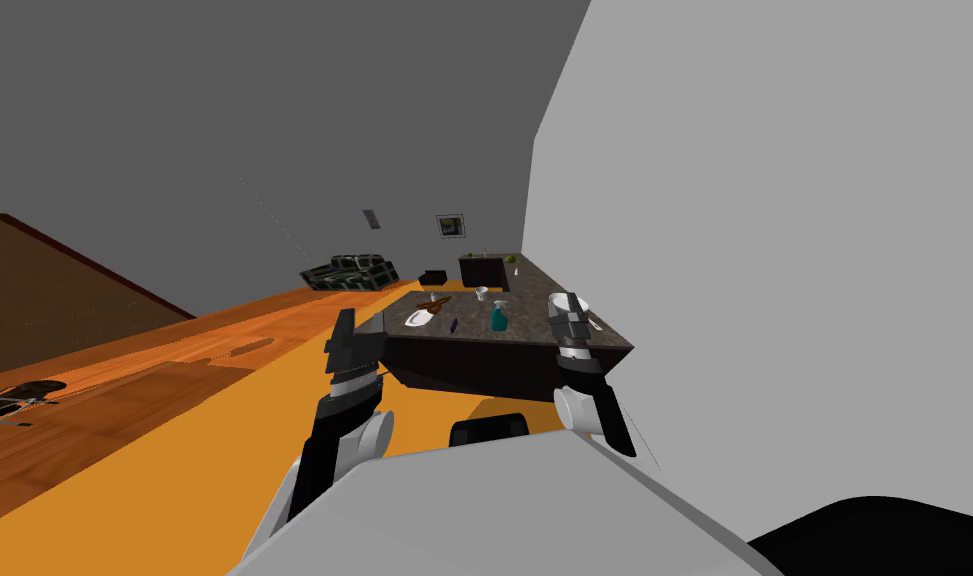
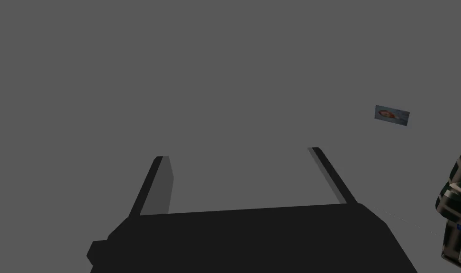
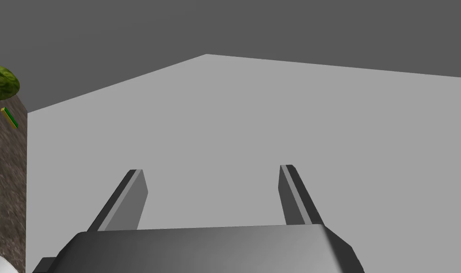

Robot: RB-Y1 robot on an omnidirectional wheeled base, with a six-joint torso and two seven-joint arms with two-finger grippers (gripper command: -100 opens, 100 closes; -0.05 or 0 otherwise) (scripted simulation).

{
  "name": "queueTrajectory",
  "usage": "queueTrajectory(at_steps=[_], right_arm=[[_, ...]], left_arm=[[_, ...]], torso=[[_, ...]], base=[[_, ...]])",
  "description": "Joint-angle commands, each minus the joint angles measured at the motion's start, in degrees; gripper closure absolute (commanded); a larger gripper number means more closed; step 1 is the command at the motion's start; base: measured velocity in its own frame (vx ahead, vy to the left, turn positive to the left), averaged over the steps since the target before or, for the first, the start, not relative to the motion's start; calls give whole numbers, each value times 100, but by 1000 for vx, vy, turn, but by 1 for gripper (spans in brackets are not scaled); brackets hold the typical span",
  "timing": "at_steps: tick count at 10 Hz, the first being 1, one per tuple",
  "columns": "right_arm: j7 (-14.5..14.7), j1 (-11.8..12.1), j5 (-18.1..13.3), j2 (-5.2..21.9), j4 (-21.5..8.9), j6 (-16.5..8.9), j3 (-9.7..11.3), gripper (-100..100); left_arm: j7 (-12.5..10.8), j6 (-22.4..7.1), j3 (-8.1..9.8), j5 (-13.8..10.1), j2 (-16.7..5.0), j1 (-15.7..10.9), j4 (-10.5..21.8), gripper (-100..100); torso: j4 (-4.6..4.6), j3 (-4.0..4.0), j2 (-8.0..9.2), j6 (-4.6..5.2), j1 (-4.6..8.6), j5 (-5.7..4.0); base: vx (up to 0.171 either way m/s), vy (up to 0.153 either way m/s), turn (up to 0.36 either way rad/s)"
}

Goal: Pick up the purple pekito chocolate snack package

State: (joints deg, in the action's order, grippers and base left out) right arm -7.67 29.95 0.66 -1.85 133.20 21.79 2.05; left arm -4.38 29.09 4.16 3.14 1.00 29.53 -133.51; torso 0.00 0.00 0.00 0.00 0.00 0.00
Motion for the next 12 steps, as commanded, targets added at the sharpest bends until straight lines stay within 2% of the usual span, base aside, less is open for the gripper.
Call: queueTrajectory(at_steps=[1,3,6,7,8,9,10,11,12], right_arm=[[0,0,0,0,0,0,0,0],[0,0,0,0,0,0,0,0],[0,0,0,0,0,0,0,0],[0,0,0,0,0,0,0,0],[0,0,0,0,0,0,0,0],[0,0,0,0,0,0,0,0],[0,0,0,0,0,0,0,0],[0,0,0,0,0,0,0,0],[0,0,0,0,0,0,0,0]], left_arm=[[-42,-104,7,-49,-165,-91,84,-100],[-146,-346,23,-161,-418,-305,279,-100],[-407,-846,61,-415,-779,-805,746,-100],[-407,-935,61,-415,-779,-819,751,-100],[-521,-1118,78,-517,-884,-1034,952,-100],[-521,-1183,78,-517,-884,-1034,952,-100],[-648,-1360,95,-623,-980,-1268,1175,-100],[-648,-1453,95,-623,-980,-1268,1175,-100],[-786,-1670,114,-733,-1065,-1519,1416,-100]], torso=[[0,0,0,0,0,0],[0,-1,-2,1,4,-1],[-2,-4,-6,1,10,-2],[-2,-5,-8,1,12,-2],[-1,-3,-5,0,11,-3],[-1,-3,-6,0,10,-2],[-1,-3,-5,0,8,-2],[-1,-4,-6,1,9,-2],[-1,-3,-4,0,8,-2]], base=[[0,-8,-7],[2,-21,-13],[8,-34,-18],[5,-28,-7],[7,-29,-10],[5,-21,-5],[7,-26,-12],[5,-20,-9],[5,-23,-11]])
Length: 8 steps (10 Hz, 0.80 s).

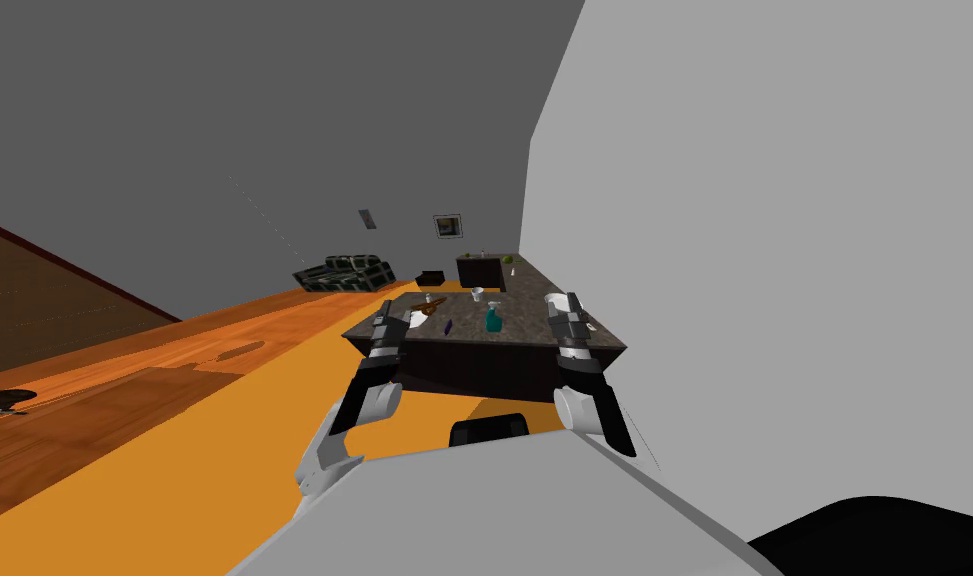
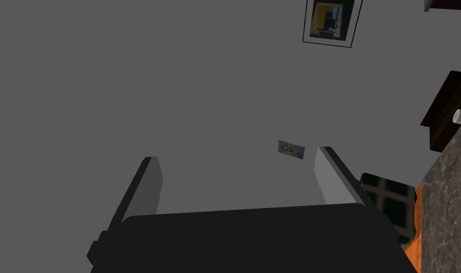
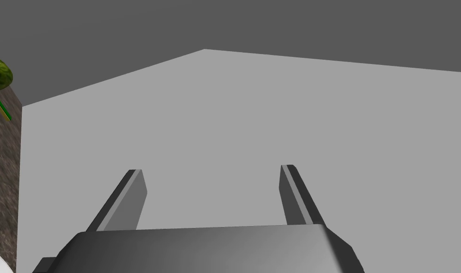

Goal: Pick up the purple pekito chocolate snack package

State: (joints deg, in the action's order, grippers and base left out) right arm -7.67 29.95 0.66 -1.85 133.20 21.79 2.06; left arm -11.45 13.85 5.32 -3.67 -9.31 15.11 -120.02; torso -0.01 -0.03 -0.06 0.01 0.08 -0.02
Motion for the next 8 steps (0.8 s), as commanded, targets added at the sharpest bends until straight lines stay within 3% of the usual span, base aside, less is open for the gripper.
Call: queueTrajectory(at_steps=[1,2,3,4,5,8], right_arm=[[0,0,0,0,0,0,0,0],[0,0,0,0,0,0,0,0],[0,0,0,0,0,0,0,0],[0,0,0,0,0,0,0,0],[0,0,0,0,0,0,0,0],[0,0,0,0,0,0,0,0]], left_arm=[[-79,-219,-3,-52,-34,-77,67,-100],[-229,-419,17,-164,-109,-343,327,-100],[-229,-527,17,-164,-109,-343,327,-100],[-389,-708,37,-277,-175,-615,602,-100],[-389,-850,37,-277,-175,-621,602,-100],[-740,-1335,80,-497,-281,-1106,1105,-100]], torso=[[0,0,0,0,0,0],[0,1,2,-1,0,0],[0,0,0,0,0,0],[0,1,1,-1,1,-1],[0,0,0,-1,3,-1],[0,-1,-1,-1,3,-1]], base=[[4,-20,-9],[7,-22,-7],[7,-25,-9],[7,-33,-9],[10,-24,-5],[11,-28,-6]])
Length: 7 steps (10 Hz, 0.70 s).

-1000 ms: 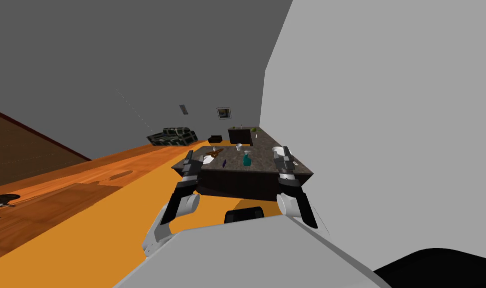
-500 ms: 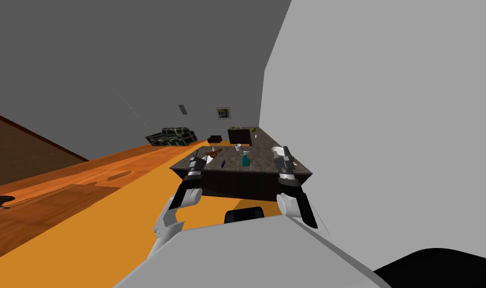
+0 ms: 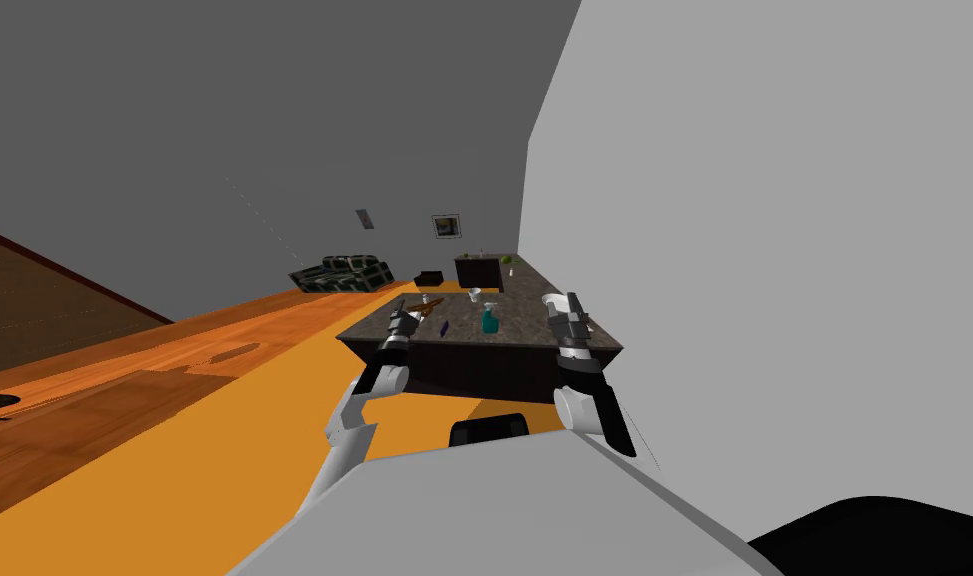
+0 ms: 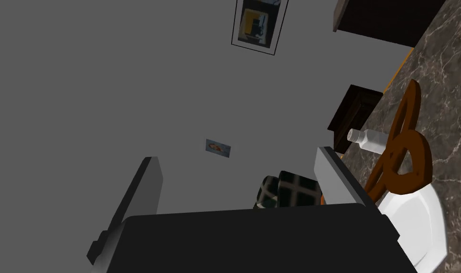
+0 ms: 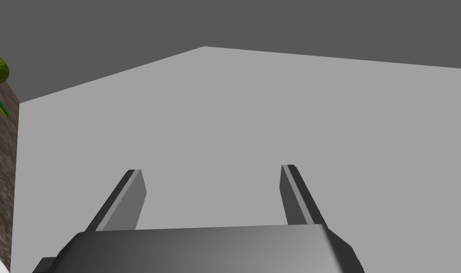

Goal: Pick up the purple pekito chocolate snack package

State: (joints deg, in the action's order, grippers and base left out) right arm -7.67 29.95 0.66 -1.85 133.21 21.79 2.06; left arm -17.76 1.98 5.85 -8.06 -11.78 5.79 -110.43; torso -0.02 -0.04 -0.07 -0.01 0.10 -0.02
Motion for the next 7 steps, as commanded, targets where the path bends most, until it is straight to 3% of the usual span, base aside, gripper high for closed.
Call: queueTrajectory(at_steps=[1,2,3,4,5,6,7], right_arm=[[0,0,0,0,0,0,0,0],[0,0,0,0,0,0,0,0],[0,0,0,0,0,0,0,0],[0,0,0,0,0,0,0,0],[0,0,0,0,0,0,0,0],[0,0,0,0,0,0,0,0],[0,0,0,0,0,0,0,0]], left_arm=[[-109,-286,27,-58,-34,-274,234,-100],[-109,-348,27,-58,-34,-274,234,-100],[-299,-567,49,-163,-76,-535,501,-100],[-299,-704,49,-163,-76,-578,546,-100],[-497,-902,71,-262,-112,-855,790,-100],[-497,-1058,71,-262,-112,-887,869,-100],[-703,-1207,93,-356,-143,-1099,1084,-100]], torso=[[0,0,0,0,0,0],[0,0,0,0,-2,0],[0,2,3,-1,-5,1],[0,0,0,1,-3,1],[0,1,1,-1,-3,0],[0,1,1,0,0,0],[0,1,2,-1,-1,0]], base=[[11,-23,-2],[5,-10,-1],[9,-18,-3],[9,-20,-6],[8,-28,-2],[10,-28,-2],[19,-28,3]])
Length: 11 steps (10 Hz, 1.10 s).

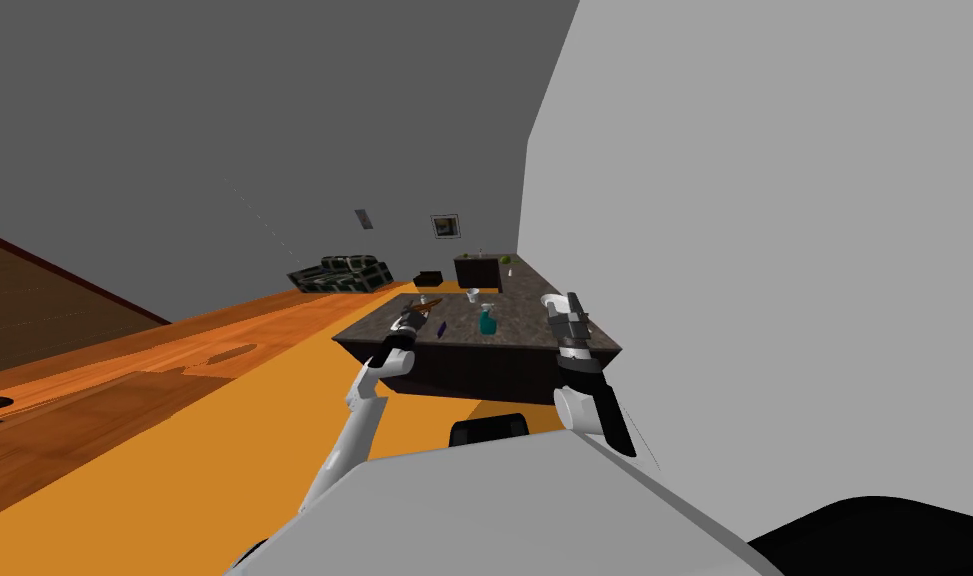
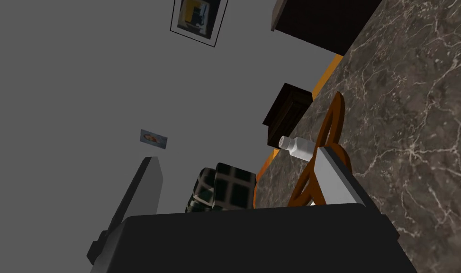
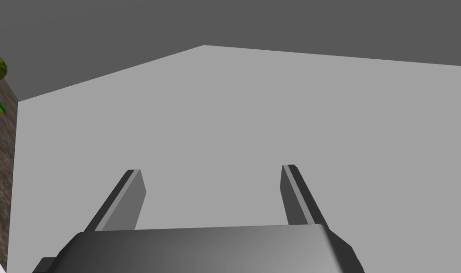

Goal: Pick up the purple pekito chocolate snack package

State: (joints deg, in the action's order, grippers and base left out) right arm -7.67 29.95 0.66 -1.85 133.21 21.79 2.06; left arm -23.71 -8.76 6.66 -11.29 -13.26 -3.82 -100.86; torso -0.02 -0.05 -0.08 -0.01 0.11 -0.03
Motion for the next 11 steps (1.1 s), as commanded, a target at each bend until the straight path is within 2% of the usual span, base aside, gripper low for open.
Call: queueTrajectory(at_steps=[1,2,3,4,5,6,7,8,9,10,11], right_arm=[[0,0,0,0,0,0,0,0],[0,0,0,0,0,0,0,0],[0,0,0,0,0,0,0,0],[0,0,0,0,0,0,0,0],[0,0,0,0,0,0,0,0],[0,0,0,0,0,0,0,0],[0,0,0,0,0,0,0,0],[0,0,0,0,0,0,0,0],[0,0,0,0,0,0,0,0],[0,0,0,0,0,0,0,0],[0,0,0,0,0,0,0,0]], left_arm=[[-108,-286,12,-34,5,-238,244,-100],[-108,-364,12,-34,5,-238,244,-100],[-321,-573,34,-120,-21,-491,501,-100],[-321,-737,34,-120,-21,-552,583,-100],[-539,-894,56,-199,-44,-775,797,-100],[-539,-1088,56,-199,-44,-866,914,-100],[-763,-1253,77,-268,-63,-1079,1103,-100],[-763,-1404,77,-268,-63,-1179,1280,-100],[-763,-1486,77,-268,-63,-1179,1280,-100],[-991,-1692,98,-329,-81,-1435,1530,-100],[-991,-1859,98,-329,-81,-1489,1634,-100]], torso=[[0,0,0,0,0,0],[0,0,0,0,-1,0],[0,2,4,-1,-6,1],[1,1,2,-1,-4,1],[0,1,2,-1,-4,1],[0,0,0,-1,-3,0],[-1,0,1,-1,-4,1],[0,0,-1,-1,-2,0],[-1,0,1,-1,-3,1],[0,2,5,-2,-7,1],[1,2,3,-1,-5,1]], base=[[16,-23,-1],[7,-9,-1],[12,-18,2],[12,-18,3],[18,-21,3],[16,-17,5],[18,-23,8],[16,-20,4],[6,-8,-1],[9,-11,16],[12,-14,2]])
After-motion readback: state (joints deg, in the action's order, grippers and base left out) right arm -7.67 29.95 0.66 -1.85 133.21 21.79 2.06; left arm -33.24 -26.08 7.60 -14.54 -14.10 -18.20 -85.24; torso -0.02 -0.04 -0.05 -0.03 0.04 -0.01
